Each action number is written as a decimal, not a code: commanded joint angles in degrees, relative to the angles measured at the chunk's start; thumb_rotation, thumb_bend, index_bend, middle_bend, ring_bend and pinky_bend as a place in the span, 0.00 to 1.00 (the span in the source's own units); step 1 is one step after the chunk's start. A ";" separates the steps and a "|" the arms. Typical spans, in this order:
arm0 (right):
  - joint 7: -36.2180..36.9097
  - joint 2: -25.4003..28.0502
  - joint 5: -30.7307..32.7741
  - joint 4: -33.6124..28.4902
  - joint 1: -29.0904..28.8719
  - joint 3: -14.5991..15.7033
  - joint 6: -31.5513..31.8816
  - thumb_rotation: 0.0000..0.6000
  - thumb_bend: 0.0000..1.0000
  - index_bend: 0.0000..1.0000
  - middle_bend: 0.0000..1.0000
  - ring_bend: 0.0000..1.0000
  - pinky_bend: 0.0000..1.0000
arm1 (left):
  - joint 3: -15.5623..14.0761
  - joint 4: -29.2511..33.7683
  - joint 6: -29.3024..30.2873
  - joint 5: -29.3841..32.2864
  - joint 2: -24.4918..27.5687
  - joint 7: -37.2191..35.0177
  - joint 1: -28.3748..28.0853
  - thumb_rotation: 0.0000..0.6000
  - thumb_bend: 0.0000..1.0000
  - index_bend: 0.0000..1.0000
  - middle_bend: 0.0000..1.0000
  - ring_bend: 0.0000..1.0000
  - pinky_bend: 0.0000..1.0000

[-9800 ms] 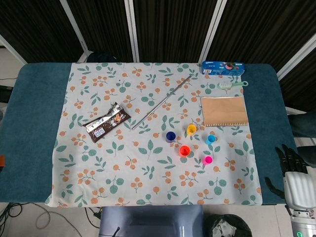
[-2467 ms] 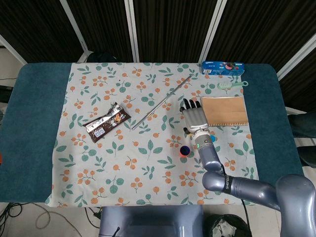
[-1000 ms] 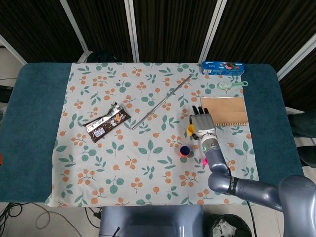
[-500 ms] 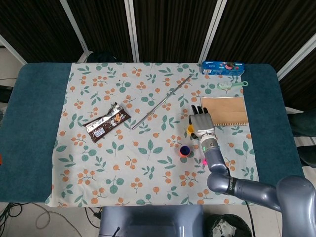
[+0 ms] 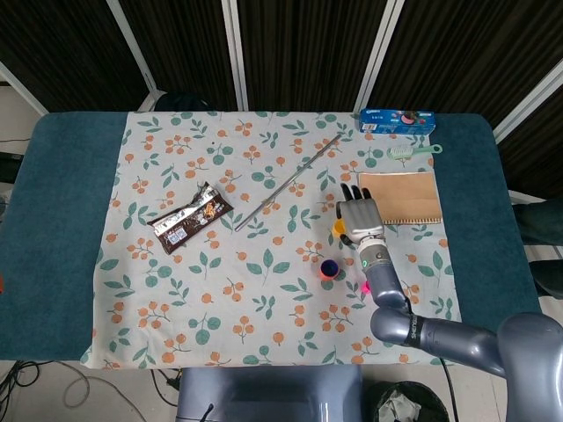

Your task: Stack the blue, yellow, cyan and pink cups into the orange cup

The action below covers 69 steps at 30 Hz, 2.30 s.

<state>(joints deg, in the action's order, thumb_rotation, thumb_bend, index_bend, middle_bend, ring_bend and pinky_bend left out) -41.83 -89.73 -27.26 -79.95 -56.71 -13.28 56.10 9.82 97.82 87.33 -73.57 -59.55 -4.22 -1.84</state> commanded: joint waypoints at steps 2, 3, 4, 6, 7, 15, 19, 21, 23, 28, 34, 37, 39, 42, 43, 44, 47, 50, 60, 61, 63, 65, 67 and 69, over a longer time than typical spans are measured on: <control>0.07 3.27 -1.92 -5.10 0.51 -0.33 1.42 1.00 0.35 0.51 0.00 0.05 0.11 | 0.00 0.00 -0.03 0.06 -0.01 0.00 0.00 1.00 0.39 0.13 0.03 0.00 0.04; 0.01 4.37 -2.76 -7.02 0.82 -0.17 2.05 1.00 0.34 0.51 0.00 0.05 0.11 | -0.01 0.01 -0.04 0.08 0.00 0.00 0.02 1.00 0.39 0.13 0.03 0.00 0.03; 0.02 5.44 -3.50 -8.91 1.19 0.02 2.66 1.00 0.35 0.51 0.00 0.05 0.11 | -0.02 0.04 -0.03 0.07 0.01 0.02 0.02 1.00 0.39 0.13 0.03 0.00 0.03; 0.14 7.08 -4.69 -11.92 1.88 0.36 3.64 1.00 0.34 0.51 0.00 0.05 0.11 | -0.01 0.10 0.01 0.04 0.00 0.04 0.03 1.00 0.39 0.13 0.03 0.00 0.03; 0.37 8.17 -5.56 -13.97 2.44 0.63 4.35 1.00 0.34 0.51 0.00 0.05 0.11 | -0.02 0.12 0.04 0.02 0.00 0.05 0.03 1.00 0.39 0.13 0.03 0.00 0.04; 2.15 13.96 -14.09 -26.57 7.45 4.54 9.94 1.00 0.35 0.51 0.00 0.05 0.12 | -0.10 0.25 -0.04 -0.01 -0.03 0.08 0.03 1.00 0.39 0.13 0.03 0.00 0.04; 1.97 14.17 -17.25 -28.56 8.66 6.38 11.25 1.00 0.35 0.51 0.00 0.05 0.12 | -0.14 0.30 0.05 -0.11 -0.06 0.13 0.06 1.00 0.39 0.13 0.03 0.00 0.04; 2.05 14.04 -18.70 -29.23 9.20 7.11 11.76 1.00 0.34 0.51 0.00 0.05 0.12 | -0.11 0.32 0.06 -0.03 -0.05 0.06 0.09 1.00 0.39 0.13 0.03 0.00 0.04; 2.17 13.82 -19.71 -29.55 9.67 7.62 12.17 1.00 0.35 0.51 0.00 0.05 0.12 | -0.06 0.32 0.04 0.05 -0.03 0.01 0.09 1.00 0.39 0.13 0.03 0.00 0.04; 2.53 13.19 -20.63 -29.40 10.50 8.55 12.26 1.00 0.35 0.51 0.00 0.05 0.12 | -0.11 0.29 -0.04 -0.04 -0.03 0.07 0.04 1.00 0.39 0.13 0.03 0.00 0.04; 3.42 12.10 -22.04 -28.67 11.10 8.65 12.30 1.00 0.35 0.52 0.00 0.05 0.12 | -0.15 0.32 -0.05 -0.04 -0.04 0.07 0.07 1.00 0.39 0.13 0.03 0.00 0.04; 3.40 11.56 -22.12 -28.12 11.03 8.44 12.08 1.00 0.35 0.52 0.00 0.05 0.12 | -0.17 0.36 0.02 -0.08 -0.03 0.11 0.09 1.00 0.39 0.13 0.03 0.00 0.04; 3.27 11.20 -22.02 -27.71 10.97 8.31 11.91 1.00 0.35 0.52 0.00 0.05 0.12 | -0.12 0.38 0.08 -0.04 -0.02 0.04 0.11 1.00 0.39 0.13 0.03 0.00 0.04; 3.18 10.73 -21.75 -27.16 11.02 8.17 11.76 1.00 0.35 0.52 0.00 0.05 0.13 | -0.10 0.36 0.00 0.01 0.02 -0.03 0.10 1.00 0.39 0.13 0.03 0.00 0.04; 3.20 10.65 -21.68 -27.05 11.03 8.14 11.72 1.00 0.35 0.52 0.00 0.05 0.13 | -0.11 0.36 -0.02 -0.01 0.02 -0.01 0.08 1.00 0.39 0.13 0.03 0.00 0.04; 3.21 10.50 -21.50 -26.78 11.06 8.08 11.64 1.00 0.35 0.52 0.00 0.05 0.13 | -0.13 0.34 -0.04 -0.03 0.02 0.01 0.07 1.00 0.39 0.13 0.03 0.00 0.04; 3.29 10.12 -21.11 -26.08 11.03 7.84 11.35 1.00 0.35 0.52 0.00 0.05 0.13 | -0.14 0.31 -0.06 -0.05 0.01 0.01 0.06 1.00 0.39 0.13 0.03 0.00 0.04; 3.26 9.81 -20.91 -25.57 11.00 7.72 11.06 1.00 0.34 0.52 0.00 0.05 0.13 | -0.11 0.32 -0.03 -0.03 0.02 -0.02 0.07 1.00 0.39 0.13 0.03 0.00 0.04; 3.14 8.93 -20.89 -25.03 11.12 7.99 10.11 1.00 0.35 0.52 0.00 0.05 0.13 | -0.13 0.32 -0.01 -0.07 0.02 0.03 0.07 1.00 0.39 0.13 0.03 0.00 0.04; 3.11 8.88 -20.95 -25.04 11.14 8.00 10.08 1.00 0.35 0.52 0.00 0.05 0.13 | -0.13 0.31 -0.02 -0.07 0.01 0.05 0.06 1.00 0.39 0.13 0.03 0.00 0.04; 2.97 8.74 -21.03 -25.06 11.14 8.09 9.93 1.00 0.35 0.52 0.00 0.05 0.13 | -0.15 0.29 -0.05 -0.05 0.01 0.06 0.06 1.00 0.39 0.13 0.03 0.00 0.04; 2.82 8.57 -20.96 -24.99 11.09 8.12 9.75 1.00 0.34 0.47 0.00 0.05 0.13 | -0.16 0.27 -0.05 -0.08 0.00 0.09 0.06 1.00 0.39 0.13 0.03 0.00 0.04; 2.53 8.26 -20.56 -24.69 10.97 8.12 9.48 1.00 0.34 0.35 0.00 0.05 0.13 | -0.16 0.29 0.00 -0.08 -0.02 0.09 0.07 1.00 0.39 0.13 0.03 0.00 0.04; 2.26 8.03 -19.78 -24.39 10.86 7.98 9.24 1.00 0.34 0.21 0.00 0.05 0.13 | -0.10 0.32 0.07 -0.01 -0.01 0.02 0.11 1.00 0.39 0.13 0.03 0.00 0.04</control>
<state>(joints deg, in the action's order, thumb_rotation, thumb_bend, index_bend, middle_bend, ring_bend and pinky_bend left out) -39.40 -81.55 -47.44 -104.53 -45.76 -5.22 65.51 9.72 98.14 87.40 -73.59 -59.56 -4.20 -1.74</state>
